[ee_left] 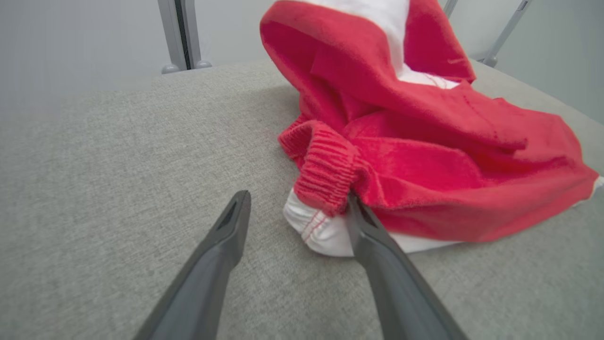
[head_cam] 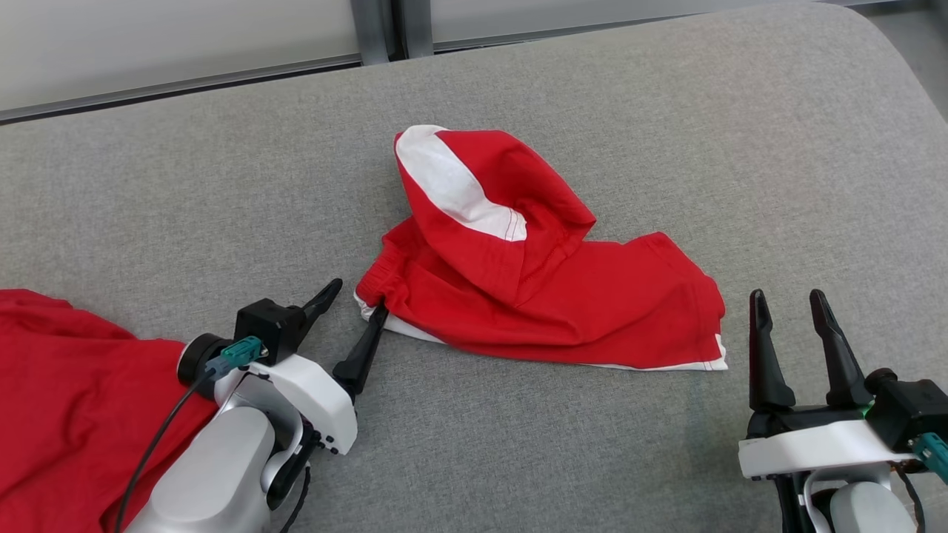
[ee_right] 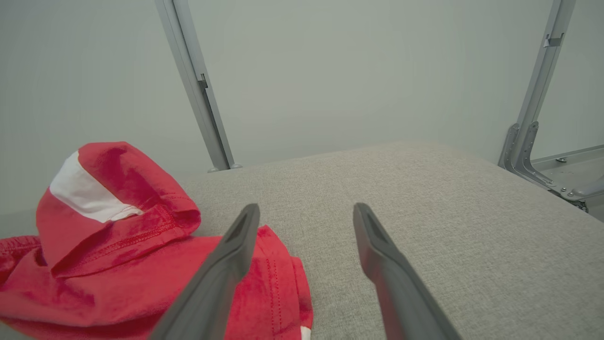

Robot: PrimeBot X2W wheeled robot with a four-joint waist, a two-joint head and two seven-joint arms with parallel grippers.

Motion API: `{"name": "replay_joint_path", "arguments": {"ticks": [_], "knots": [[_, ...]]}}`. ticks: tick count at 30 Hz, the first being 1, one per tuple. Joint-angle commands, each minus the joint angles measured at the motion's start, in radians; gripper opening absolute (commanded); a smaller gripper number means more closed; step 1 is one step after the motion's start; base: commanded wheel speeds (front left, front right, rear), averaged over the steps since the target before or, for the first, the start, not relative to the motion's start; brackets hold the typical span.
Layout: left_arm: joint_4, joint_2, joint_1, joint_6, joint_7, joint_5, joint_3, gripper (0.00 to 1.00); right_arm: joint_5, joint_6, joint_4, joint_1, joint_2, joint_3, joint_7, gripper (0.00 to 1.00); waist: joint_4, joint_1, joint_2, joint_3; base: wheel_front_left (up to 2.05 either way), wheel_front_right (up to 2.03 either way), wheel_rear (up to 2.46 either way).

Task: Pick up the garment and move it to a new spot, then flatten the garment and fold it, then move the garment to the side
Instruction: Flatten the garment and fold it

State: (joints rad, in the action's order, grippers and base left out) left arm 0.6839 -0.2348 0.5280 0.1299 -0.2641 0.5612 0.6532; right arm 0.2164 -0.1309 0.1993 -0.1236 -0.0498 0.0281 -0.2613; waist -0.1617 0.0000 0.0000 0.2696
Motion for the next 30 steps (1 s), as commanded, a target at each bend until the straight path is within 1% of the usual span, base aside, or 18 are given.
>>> {"name": "replay_joint_path", "arguments": {"ticks": [1, 2, 3, 4, 5, 7, 12, 16, 19, 24, 30], "knots": [[0.006, -0.005, 0.02, 0.001, 0.0, 0.007, 0.006, 1.0, -0.001, 0.0, 0.001, -0.008, -0.001, -0.001, -0.006, 1.0, -0.003, 0.0, 0.0, 0.003, 0.0, 0.0, 0.0], [0.012, -0.006, 0.023, 0.001, 0.0, 0.015, 0.014, 0.76, 0.002, 0.0, 0.004, -0.009, -0.001, 0.001, -0.006, 1.0, -0.004, 0.0, 0.0, 0.004, 0.0, 0.0, 0.0], [0.018, -0.007, 0.025, 0.001, 0.0, 0.019, 0.023, 0.4, 0.005, 0.0, 0.01, -0.008, -0.001, 0.004, -0.006, 1.0, -0.004, 0.0, 0.0, 0.005, 0.0, 0.0, 0.0], [0.022, -0.008, 0.028, 0.001, 0.0, 0.025, 0.031, 0.09, 0.008, 0.0, 0.02, -0.006, -0.001, 0.008, -0.006, 1.0, -0.004, 0.0, 0.0, 0.006, 0.0, 0.0, 0.0], [0.023, -0.01, 0.033, 0.001, 0.0, 0.03, 0.039, 0.0, 0.01, 0.0, 0.031, -0.005, -0.001, 0.014, -0.006, 1.0, -0.004, 0.0, 0.0, 0.007, 0.0, 0.0, 0.0], [0.02, -0.013, 0.042, 0.001, 0.0, 0.04, 0.051, 0.0, 0.014, 0.0, 0.067, -0.001, -0.002, 0.027, -0.006, 1.0, -0.002, 0.0, 0.0, 0.008, 0.0, 0.0, 0.0], [-0.015, -0.019, 0.033, 0.001, 0.0, 0.04, 0.015, 0.0, 0.02, 0.0, 0.169, -0.022, -0.002, 0.043, -0.004, 1.0, 0.009, 0.0, 0.0, 0.001, 0.0, 0.0, 0.0], [-0.048, -0.018, 0.006, 0.001, 0.0, 0.024, -0.003, 0.0, 0.062, 0.0, 0.251, -0.045, -0.001, 0.062, 0.023, 1.0, 0.024, 0.0, 0.0, -0.008, 0.0, 0.0, 0.0], [-0.07, -0.008, -0.005, 0.001, 0.0, 0.016, -0.018, 0.0, 0.084, 0.0, 0.304, -0.063, -0.001, 0.098, 0.05, 1.0, 0.04, 0.0, 0.0, -0.011, 0.0, 0.0, 0.0], [-0.078, 0.0, -0.011, 0.001, 0.0, 0.005, -0.034, 0.0, 0.103, 0.0, 0.346, -0.07, -0.002, 0.139, 0.07, 1.0, 0.051, 0.0, 0.0, -0.013, 0.0, 0.0, 0.0], [-0.08, 0.009, -0.017, 0.001, 0.0, -0.011, -0.053, 0.0, 0.081, 0.0, 0.379, -0.062, 0.001, 0.173, 0.092, 1.0, 0.057, 0.0, 0.0, -0.014, 0.0, 0.0, 0.0]]}}
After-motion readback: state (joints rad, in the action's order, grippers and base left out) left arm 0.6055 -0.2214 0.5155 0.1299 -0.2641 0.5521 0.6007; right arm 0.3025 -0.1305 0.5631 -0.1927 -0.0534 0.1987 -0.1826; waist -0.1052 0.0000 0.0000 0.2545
